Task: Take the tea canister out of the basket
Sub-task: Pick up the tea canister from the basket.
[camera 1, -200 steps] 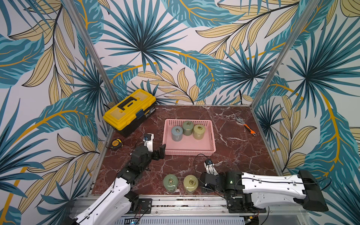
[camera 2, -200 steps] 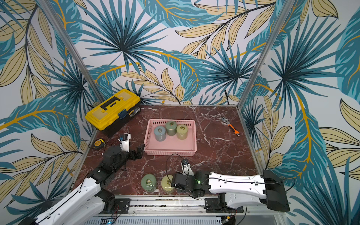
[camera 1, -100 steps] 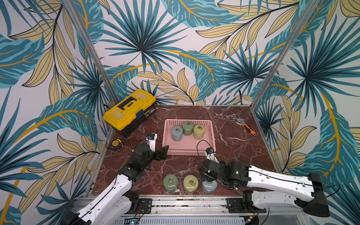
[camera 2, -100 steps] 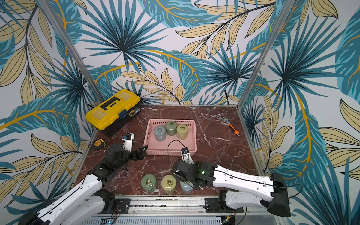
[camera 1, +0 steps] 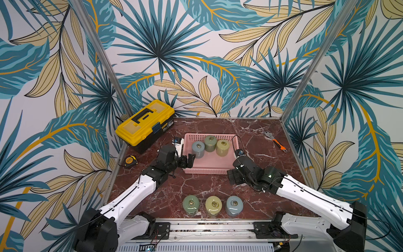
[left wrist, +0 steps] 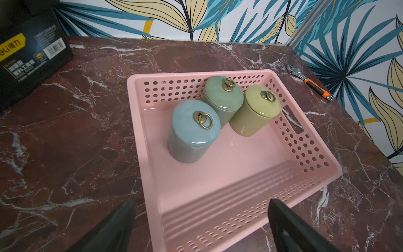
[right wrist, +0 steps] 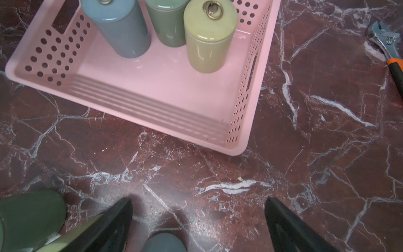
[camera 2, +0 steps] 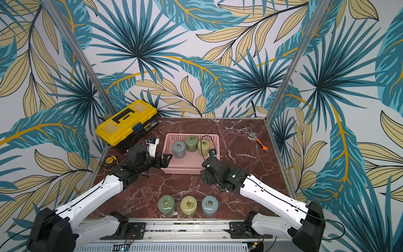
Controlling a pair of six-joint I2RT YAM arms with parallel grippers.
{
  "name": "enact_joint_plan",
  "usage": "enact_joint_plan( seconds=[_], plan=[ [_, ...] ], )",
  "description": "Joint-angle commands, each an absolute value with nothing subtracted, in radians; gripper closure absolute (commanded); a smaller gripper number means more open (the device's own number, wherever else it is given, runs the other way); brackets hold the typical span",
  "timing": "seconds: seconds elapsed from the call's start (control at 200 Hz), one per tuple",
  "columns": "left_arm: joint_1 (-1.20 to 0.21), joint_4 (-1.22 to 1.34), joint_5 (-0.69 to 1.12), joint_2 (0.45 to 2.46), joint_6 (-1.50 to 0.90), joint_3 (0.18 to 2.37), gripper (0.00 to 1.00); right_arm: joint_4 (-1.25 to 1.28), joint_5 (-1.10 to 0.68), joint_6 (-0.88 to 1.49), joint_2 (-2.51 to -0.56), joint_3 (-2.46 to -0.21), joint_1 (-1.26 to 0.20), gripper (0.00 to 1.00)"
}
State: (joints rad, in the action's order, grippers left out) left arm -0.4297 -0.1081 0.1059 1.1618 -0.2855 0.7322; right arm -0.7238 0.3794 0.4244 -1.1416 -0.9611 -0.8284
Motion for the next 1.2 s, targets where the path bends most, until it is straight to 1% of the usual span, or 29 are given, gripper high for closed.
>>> enact_joint_plan(
  seconds=[0.0, 0.205, 0.371, 0.541, 0.806, 1.192],
  plan=[
    [-0.434, -0.155, 0.102, 1.207, -0.268, 0.811, 0.0, -0.629, 0.324, 0.306, -1.164, -0.937, -0.766, 0.01],
    [-0.443, -0.246, 0.103, 1.304, -0.244, 0.92, 0.0, -0.54, 0.258, 0.219, -1.181, -0.927, -0.65, 0.01],
    [-0.458, -0.319, 0.091, 1.379, -0.228, 0.997, 0.0, -0.453, 0.221, 0.2, -1.184, -0.891, -0.582, 0.01],
    [-0.483, -0.395, 0.06, 1.477, -0.204, 1.092, 0.0, -0.36, 0.215, 0.205, -1.162, -0.818, -0.574, 0.01],
    [-0.5, -0.485, 0.026, 1.612, -0.178, 1.234, 0.0, -0.324, 0.232, 0.199, -1.136, -0.776, -0.574, 0.01],
    [-0.505, -0.492, -0.048, 1.71, -0.162, 1.317, 0.0, -0.322, 0.239, 0.196, -1.141, -0.768, -0.574, 0.01]
  ],
)
